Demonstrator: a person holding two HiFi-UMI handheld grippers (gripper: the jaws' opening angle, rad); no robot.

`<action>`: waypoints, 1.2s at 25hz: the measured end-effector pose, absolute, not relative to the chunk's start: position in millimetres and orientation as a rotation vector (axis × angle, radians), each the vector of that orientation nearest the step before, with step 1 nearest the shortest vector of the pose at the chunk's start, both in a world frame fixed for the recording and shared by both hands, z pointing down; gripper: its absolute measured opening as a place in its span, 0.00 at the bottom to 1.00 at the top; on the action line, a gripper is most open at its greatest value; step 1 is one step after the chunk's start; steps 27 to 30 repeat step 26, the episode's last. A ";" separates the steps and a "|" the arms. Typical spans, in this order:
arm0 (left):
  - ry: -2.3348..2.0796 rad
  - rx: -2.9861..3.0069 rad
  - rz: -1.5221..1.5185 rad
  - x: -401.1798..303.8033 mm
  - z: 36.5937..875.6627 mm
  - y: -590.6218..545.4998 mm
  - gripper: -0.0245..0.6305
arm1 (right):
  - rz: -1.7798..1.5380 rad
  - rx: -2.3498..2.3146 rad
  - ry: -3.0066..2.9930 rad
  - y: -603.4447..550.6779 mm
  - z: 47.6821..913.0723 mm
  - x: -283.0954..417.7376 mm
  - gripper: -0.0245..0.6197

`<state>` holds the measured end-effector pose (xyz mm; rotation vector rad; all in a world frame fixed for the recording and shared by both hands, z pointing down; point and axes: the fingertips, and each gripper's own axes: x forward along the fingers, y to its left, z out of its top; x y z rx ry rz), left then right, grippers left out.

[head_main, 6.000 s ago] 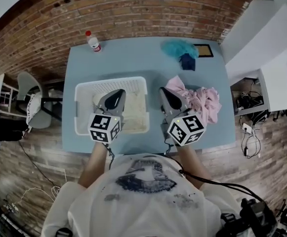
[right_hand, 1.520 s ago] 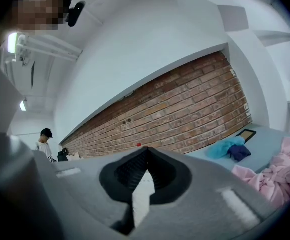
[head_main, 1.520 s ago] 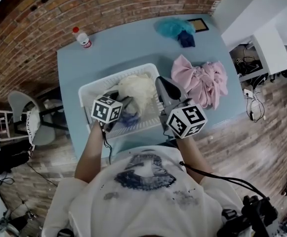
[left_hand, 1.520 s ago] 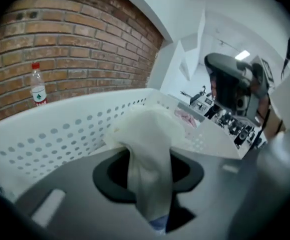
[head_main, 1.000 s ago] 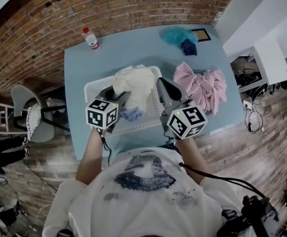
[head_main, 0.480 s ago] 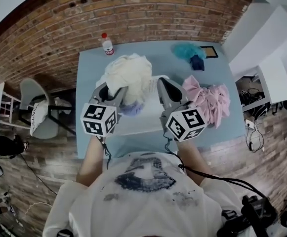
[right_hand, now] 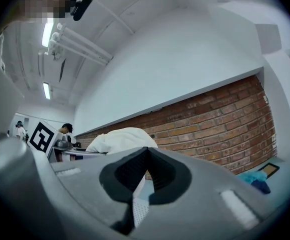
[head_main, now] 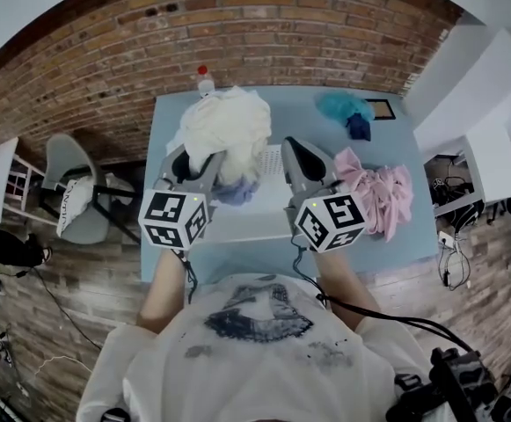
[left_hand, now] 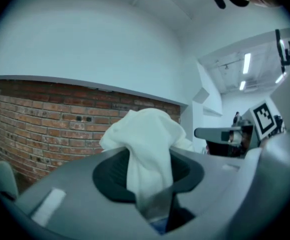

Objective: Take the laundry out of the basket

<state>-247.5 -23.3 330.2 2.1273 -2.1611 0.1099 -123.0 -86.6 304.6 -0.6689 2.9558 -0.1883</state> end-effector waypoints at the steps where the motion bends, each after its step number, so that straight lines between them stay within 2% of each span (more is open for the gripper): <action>1: -2.169 2.125 0.107 -248.1 328.8 -21.8 0.25 | -0.187 -0.666 2.959 -85.8 304.5 -123.8 0.03; 30: -2.226 2.101 0.124 -246.2 333.1 -19.0 0.25 | -0.170 -0.653 2.992 -79.2 307.3 -123.9 0.03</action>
